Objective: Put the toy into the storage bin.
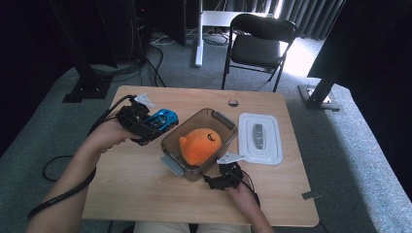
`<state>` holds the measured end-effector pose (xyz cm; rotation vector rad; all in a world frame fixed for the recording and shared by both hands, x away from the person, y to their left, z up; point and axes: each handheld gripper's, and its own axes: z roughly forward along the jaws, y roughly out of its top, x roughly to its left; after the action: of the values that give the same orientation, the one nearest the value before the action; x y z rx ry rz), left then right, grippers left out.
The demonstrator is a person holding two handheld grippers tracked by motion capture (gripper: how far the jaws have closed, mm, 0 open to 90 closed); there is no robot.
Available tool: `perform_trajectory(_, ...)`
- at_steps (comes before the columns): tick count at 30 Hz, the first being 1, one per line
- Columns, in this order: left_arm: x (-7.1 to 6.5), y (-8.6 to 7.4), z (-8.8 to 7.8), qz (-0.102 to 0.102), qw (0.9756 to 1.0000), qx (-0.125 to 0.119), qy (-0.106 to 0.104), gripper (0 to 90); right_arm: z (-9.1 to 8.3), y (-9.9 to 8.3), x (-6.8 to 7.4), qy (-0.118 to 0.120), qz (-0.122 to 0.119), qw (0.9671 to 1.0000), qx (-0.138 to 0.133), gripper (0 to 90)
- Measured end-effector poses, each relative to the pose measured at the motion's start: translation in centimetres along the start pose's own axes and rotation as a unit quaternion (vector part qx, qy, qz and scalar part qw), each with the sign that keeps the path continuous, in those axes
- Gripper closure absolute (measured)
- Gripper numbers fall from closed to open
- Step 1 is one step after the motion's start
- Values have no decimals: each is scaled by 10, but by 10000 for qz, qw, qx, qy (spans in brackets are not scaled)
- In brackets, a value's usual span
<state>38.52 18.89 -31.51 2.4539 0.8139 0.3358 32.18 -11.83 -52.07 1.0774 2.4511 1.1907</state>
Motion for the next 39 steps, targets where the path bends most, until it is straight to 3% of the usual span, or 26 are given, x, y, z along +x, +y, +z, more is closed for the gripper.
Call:
perform_trajectory(11,-13,22,9,180,9998,-39,-76,288,7,6,4,-97,159,9998,6,129)
perform_trajectory(15,-17,30,16,240,9996,-18,-120,288,9,6,7,-173,114,9998,-30,130)
perform_trajectory(29,-31,60,52,292,9991,90,-291,289,5,-2,6,-45,158,9998,-92,132)
perform_trajectory(39,-30,63,76,248,9988,258,-344,289,1,-5,3,21,229,9996,-164,133)
